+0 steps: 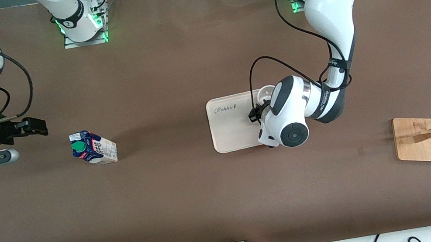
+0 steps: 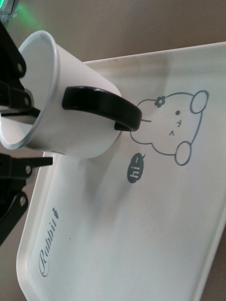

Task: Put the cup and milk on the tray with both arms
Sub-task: 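Lower the mug onto the tray while the right gripper reaches the carton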

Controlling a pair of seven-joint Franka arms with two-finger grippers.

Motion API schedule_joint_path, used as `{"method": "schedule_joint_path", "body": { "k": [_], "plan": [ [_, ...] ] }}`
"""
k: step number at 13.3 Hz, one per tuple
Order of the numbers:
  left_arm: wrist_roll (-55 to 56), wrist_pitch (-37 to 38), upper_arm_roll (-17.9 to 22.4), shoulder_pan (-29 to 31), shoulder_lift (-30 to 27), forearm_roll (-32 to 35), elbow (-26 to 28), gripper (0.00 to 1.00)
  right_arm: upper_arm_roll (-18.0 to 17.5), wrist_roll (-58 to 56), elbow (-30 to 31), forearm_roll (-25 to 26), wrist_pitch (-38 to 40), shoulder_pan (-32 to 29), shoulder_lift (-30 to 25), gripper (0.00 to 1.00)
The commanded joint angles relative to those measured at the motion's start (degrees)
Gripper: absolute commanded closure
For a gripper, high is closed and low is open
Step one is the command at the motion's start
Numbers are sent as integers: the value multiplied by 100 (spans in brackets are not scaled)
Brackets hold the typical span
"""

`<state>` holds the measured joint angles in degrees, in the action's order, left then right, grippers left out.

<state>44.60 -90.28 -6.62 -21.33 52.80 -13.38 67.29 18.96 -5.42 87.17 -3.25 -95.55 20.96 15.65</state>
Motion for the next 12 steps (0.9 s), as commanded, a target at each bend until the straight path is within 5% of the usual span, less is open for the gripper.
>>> {"method": "schedule_joint_path", "body": {
  "k": [1,6,9,12],
  "plan": [
    [-39,63,21,-29,37,125,-225,0,-7,146,290,-9,-523,232,219,0],
    [-397,580,30,76,-568,325,-286,0,-15,375,1099,-482,-1606,312,378,0],
    [-1467,863,21,199,-1349,1099,-260,0,-15,384,1337,-510,-1922,321,457,0],
    [-2918,959,-5,743,-2044,1153,-146,0,-15,384,1759,-527,-2230,330,413,0]
  ]
}}
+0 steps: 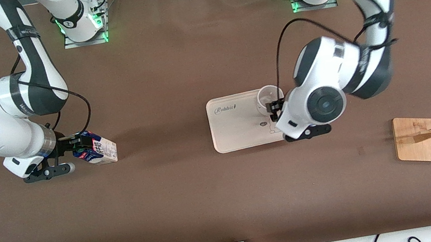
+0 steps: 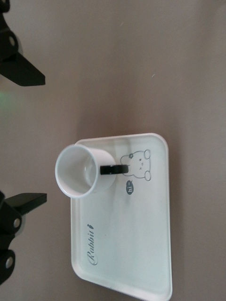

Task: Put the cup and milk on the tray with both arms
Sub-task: 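Release the mug with the left gripper while the right gripper grasps the carton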

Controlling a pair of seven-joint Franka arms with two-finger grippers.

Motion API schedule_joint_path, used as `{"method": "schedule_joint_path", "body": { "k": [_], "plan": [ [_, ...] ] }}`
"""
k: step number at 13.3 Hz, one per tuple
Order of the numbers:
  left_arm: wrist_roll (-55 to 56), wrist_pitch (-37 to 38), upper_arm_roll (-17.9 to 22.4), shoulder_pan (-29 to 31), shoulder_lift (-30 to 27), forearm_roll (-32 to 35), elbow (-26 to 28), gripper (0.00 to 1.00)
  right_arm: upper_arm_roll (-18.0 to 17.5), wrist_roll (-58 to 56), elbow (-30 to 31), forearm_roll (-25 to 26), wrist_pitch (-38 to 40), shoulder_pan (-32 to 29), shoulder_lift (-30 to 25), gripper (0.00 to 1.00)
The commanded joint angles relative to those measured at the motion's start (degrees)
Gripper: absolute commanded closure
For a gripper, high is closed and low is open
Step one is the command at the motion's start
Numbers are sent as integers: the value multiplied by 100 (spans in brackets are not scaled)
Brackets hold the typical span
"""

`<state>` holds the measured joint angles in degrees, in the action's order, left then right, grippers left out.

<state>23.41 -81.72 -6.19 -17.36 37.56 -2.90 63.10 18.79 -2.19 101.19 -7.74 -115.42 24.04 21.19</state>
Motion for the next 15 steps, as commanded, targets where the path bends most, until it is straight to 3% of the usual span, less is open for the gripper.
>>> {"method": "schedule_joint_path", "body": {
  "k": [1,2,3,5,6,10,13,15],
  "plan": [
    [-1116,321,-23,417,-722,105,421,0,10,70,410,-96,-261,13,-141,0],
    [-1250,367,-23,539,-933,105,510,0,2,70,428,-105,-261,13,-133,2],
    [-1269,393,-23,636,-1196,114,598,0,10,70,437,-105,-253,21,-133,13],
    [-1461,926,-32,881,-1689,114,738,0,2,87,428,-105,-226,21,-124,43],
    [-1636,999,-32,1031,-1926,131,896,0,2,157,402,-105,-209,21,-115,54],
    [-2577,641,-93,1595,-2515,385,1431,0,2,228,182,-114,-121,197,-132,58],
    [-2508,-1271,248,1586,-3885,361,3564,0,2,605,-247,-175,229,608,-124,58],
    [-2482,-1583,425,1578,-4046,360,3719,0,-7,1060,-538,-499,389,1056,-89,58]
  ]
}}
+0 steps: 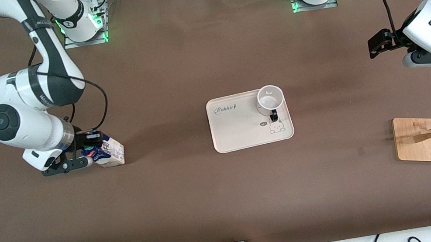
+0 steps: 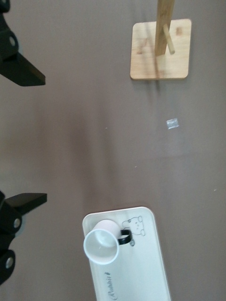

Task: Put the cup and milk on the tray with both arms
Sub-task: 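Carry the milk carton with the right gripper toward the tray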

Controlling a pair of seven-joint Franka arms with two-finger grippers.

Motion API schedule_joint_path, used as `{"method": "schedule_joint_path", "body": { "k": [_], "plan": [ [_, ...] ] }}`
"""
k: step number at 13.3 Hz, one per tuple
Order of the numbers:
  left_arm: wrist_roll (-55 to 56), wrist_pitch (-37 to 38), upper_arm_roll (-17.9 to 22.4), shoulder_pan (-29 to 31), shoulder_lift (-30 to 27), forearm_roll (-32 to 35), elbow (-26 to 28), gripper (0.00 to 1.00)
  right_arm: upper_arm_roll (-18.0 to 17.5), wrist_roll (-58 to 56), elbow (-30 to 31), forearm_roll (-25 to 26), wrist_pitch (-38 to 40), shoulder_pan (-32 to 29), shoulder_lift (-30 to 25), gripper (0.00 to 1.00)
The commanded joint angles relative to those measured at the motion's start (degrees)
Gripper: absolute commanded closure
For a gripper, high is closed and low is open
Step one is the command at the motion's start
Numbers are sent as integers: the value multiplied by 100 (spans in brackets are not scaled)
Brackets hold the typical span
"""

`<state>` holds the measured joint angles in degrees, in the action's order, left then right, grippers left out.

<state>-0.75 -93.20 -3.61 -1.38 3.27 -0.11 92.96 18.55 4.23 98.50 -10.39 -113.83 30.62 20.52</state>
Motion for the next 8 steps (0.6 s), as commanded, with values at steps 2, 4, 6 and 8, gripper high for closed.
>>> {"method": "schedule_joint_path", "body": {
  "k": [2,4,6,8],
  "plan": [
    [-57,-516,177,-64,-870,151,741,0,17,1120,-462,-349,221,978,83,58],
    [4,-568,159,-82,-863,291,707,0,0,1780,-926,-393,221,1558,407,57],
    [-4,-481,124,-11,-863,292,715,0,-18,2308,-1489,-804,195,1955,855,57],
    [5,-436,89,-20,-854,301,697,0,-18,2485,-1990,-1034,168,2263,1286,57]
  ]
}}
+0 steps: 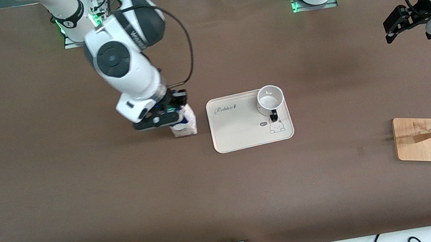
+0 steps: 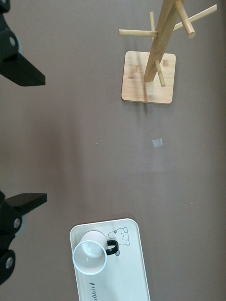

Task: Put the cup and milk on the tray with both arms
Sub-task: 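Carry the milk carton with the right gripper toward the tray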

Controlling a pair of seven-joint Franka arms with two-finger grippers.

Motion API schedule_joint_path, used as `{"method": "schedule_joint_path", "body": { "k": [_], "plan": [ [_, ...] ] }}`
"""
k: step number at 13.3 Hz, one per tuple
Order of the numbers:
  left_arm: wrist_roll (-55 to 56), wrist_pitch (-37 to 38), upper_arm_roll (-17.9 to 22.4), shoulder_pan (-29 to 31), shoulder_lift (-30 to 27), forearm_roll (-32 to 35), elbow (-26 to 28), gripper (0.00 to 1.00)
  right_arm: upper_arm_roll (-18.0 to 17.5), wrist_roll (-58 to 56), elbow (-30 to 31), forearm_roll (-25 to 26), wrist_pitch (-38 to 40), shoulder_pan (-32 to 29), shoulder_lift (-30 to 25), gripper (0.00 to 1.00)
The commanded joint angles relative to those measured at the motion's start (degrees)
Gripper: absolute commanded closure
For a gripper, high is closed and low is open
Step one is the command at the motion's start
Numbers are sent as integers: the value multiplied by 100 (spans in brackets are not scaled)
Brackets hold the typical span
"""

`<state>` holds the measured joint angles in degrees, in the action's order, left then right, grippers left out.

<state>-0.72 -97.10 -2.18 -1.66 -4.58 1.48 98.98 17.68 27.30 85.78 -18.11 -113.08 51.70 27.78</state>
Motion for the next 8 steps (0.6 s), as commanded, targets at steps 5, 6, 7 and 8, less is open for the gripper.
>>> {"method": "schedule_joint_path", "body": {
  "k": [5,6,7,8],
  "plan": [
    [204,-46,-46,8,123,142,-123,0,68,425,-1274,-272,-143,578,1221,56],
    [213,-37,-46,8,176,142,-211,0,68,417,-1283,-272,-205,578,1265,56],
    [213,-37,-46,8,185,142,-221,0,68,417,-1274,-255,-258,596,1309,56],
    [213,-37,-46,8,185,142,-230,0,68,417,-1274,-237,-276,613,1344,56]
  ]
}}
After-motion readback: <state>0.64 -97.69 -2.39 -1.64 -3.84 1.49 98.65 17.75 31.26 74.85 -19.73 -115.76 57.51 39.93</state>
